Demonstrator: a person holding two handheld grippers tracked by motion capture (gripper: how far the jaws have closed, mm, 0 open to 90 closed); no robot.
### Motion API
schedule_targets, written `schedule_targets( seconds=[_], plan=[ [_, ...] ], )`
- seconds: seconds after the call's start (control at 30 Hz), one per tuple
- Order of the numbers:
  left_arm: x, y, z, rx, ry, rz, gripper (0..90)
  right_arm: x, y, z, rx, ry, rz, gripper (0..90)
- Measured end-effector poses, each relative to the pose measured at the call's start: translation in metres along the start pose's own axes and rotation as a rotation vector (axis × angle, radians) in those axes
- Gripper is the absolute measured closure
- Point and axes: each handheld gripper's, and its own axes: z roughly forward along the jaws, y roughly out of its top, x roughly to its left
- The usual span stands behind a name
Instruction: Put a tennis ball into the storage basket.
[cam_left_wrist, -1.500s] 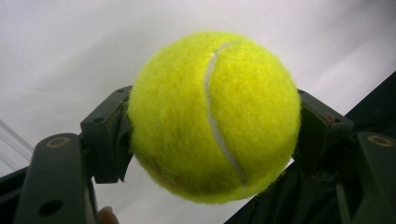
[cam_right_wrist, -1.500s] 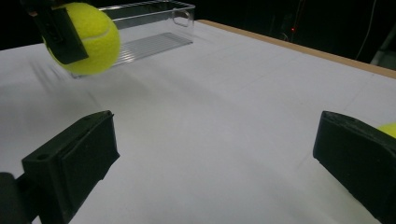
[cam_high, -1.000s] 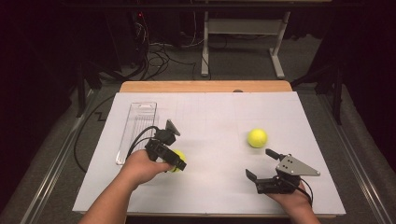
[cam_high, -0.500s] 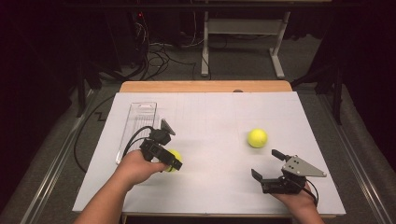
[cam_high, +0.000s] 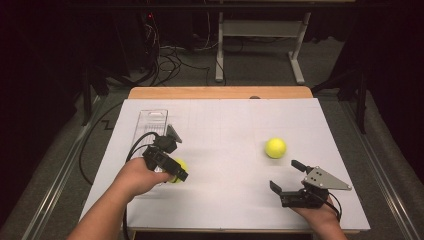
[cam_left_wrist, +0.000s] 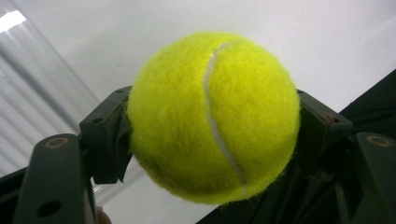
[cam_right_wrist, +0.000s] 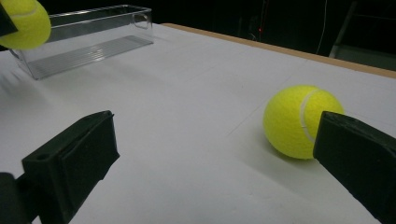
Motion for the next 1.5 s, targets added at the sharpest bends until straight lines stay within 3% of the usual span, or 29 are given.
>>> schedule_targets(
  seconds=[0.63,1.5],
  plan=[
    [0.005,0.011,-0.028,0.0,0.037,-0.019,26.3,0.003,0.001,0.002,-0.003,0.01,-0.006,0.2],
    [0.047,0.005,-0.047,0.001,0.086,-0.138,26.3,0.003,0.002,0.002,-0.008,0.013,-0.007,0.2]
  ],
)
